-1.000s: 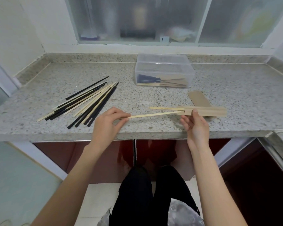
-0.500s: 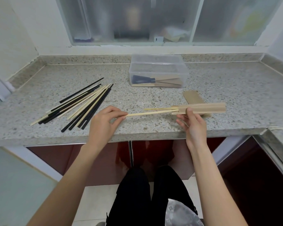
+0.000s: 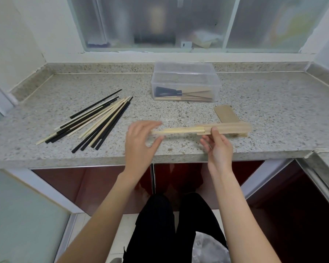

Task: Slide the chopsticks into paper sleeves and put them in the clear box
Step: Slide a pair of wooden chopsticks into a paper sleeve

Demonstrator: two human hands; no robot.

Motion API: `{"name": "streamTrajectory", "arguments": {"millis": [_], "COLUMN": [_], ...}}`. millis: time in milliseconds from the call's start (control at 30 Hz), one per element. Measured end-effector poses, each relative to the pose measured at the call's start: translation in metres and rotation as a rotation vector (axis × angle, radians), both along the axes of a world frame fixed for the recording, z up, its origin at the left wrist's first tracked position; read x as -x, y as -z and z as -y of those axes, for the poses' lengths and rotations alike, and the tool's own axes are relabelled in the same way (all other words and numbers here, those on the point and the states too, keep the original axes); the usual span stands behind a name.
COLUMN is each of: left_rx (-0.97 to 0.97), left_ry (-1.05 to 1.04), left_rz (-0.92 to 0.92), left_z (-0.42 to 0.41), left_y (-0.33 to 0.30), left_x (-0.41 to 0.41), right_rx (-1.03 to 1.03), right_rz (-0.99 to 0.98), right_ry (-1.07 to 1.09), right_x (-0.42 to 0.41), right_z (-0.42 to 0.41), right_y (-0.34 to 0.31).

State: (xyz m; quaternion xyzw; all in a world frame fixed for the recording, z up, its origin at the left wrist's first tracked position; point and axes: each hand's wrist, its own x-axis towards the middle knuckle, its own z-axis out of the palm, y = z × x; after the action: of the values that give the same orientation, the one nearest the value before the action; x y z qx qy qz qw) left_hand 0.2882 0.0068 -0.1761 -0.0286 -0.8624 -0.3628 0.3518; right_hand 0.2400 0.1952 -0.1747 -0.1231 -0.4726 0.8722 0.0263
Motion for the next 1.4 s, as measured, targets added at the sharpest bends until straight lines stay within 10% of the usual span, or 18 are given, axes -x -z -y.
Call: {"name": "streamTrajectory", "arguments": {"millis": [167, 600, 900, 1167, 1400], "left_rx": [-0.859, -0.877, -1.103, -1.131, -1.031], "left_ry": [0.209, 0.406, 0.102, 0.07, 0.026], "left_rz": [0.317, 0.454, 0.268, 0.155, 0.137], "left_z": [-0.01, -0.043, 0.009, 0.041, 0.047], "left_y": [-0.008, 0.0, -0.026, -0.063, -0.057], "left_x": [0.0, 0.014, 0.069, 0.171, 0.247], "right_rx": [0.033, -0.028, -0.102, -0.756, -0.828], "right_rz": [-0.018, -0.028, -0.141, -0.199, -0.283], "right_ry": [0.101, 0.082, 0.1, 0.077, 0.062], "right_x": [0.003, -0.004, 0.048, 0.165, 0.243], "right_z": [-0.008, 0.014, -0.011, -0.026, -0.028], "right_y": [-0.001, 0.006, -0.017, -0.044, -0.07]}}
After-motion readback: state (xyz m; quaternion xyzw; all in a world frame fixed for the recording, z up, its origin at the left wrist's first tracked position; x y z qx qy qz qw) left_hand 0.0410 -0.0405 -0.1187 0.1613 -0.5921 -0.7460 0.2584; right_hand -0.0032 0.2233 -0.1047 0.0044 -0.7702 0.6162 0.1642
